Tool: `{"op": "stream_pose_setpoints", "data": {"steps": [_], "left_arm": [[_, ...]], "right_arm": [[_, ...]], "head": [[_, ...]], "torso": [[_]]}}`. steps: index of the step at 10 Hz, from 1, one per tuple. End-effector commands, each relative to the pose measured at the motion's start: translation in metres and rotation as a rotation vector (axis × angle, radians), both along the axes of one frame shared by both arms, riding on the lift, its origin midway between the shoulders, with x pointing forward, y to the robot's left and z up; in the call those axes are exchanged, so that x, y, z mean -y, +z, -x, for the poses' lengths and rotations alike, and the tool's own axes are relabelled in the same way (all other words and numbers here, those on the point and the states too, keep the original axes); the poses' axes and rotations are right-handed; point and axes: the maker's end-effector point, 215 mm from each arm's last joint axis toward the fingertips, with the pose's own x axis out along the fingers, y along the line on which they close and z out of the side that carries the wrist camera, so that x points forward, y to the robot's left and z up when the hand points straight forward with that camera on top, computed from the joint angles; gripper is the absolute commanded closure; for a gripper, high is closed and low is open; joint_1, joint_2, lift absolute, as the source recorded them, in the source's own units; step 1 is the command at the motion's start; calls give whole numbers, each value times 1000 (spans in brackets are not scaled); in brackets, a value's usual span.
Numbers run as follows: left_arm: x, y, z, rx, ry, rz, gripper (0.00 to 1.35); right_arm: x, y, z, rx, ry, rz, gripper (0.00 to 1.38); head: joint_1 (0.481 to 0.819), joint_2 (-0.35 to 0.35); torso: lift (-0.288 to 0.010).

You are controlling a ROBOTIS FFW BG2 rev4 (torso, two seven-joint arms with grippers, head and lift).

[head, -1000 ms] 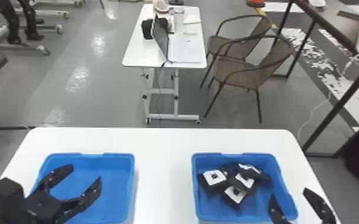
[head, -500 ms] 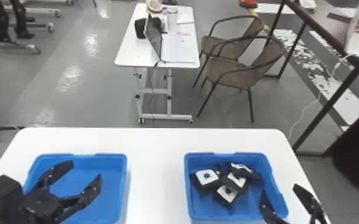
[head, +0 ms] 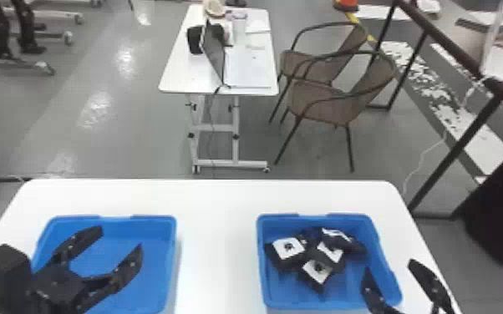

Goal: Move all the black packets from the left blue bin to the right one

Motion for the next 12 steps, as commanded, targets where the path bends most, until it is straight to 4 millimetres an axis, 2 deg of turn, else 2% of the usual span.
{"op": "stream_pose_setpoints", "data": {"steps": [1, 12], "left_arm": [[2, 0, 0, 1, 0, 6, 249], [4, -1, 0, -8, -3, 19, 249]], "right_arm": [[0, 0, 0, 0, -1, -2, 320], [0, -1, 0, -1, -6, -11, 320]], "head": [[695, -94], [695, -98]], "torso": [[0], [0]]}}
